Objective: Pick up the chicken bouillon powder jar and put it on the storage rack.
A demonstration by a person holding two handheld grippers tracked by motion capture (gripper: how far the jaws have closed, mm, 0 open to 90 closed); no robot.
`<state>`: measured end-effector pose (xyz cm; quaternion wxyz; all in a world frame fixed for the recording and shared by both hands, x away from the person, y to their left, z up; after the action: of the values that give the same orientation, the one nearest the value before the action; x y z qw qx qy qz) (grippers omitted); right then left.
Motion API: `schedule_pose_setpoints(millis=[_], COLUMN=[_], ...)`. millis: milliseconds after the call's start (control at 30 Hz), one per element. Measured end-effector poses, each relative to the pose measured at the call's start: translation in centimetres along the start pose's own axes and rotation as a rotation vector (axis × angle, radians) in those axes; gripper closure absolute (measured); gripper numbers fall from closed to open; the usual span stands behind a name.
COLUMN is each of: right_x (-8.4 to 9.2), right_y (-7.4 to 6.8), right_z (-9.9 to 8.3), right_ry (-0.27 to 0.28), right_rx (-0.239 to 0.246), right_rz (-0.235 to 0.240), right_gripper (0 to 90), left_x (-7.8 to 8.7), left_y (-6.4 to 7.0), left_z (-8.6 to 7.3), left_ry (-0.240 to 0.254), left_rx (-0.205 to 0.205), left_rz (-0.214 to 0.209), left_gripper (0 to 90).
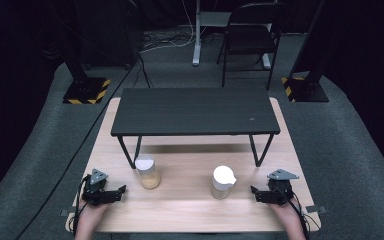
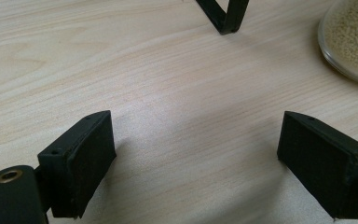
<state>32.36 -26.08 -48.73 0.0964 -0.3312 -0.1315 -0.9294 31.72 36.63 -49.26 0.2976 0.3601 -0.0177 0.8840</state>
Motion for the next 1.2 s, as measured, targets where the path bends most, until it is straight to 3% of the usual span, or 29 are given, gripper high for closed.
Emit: schedule_pose_setpoints(millis=[933, 1200], right_x=[-0.09, -0.09], right_y=[-0.04, -0.04], right_z=[0.08, 0.08], right_ry=[-0.004, -0.003], right_rx=[-0.003, -0.003], right_rz=[-0.003, -0.003], right_gripper=[9.5, 9.5], left_x=[0.01, 0.52], left_y=[-0.15, -0.72], left_z=[0.02, -0.28], left_ry=[0.001, 0.017], left_rx=[-0.012, 0.008], left_rz=[-0.018, -0.041], left_gripper=[10.8, 12.1])
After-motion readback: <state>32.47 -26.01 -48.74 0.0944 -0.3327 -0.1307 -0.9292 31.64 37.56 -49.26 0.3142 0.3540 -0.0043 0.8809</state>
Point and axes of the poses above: each handheld gripper's, and its own axes: x roughly backward along the jaws, z roughly out of its top, y roughly to its right, the point moved 8 cm from there along -x, roughly forward along the jaws, and after that the axes turned 15 degrees about -z, right-handed, at the moved point
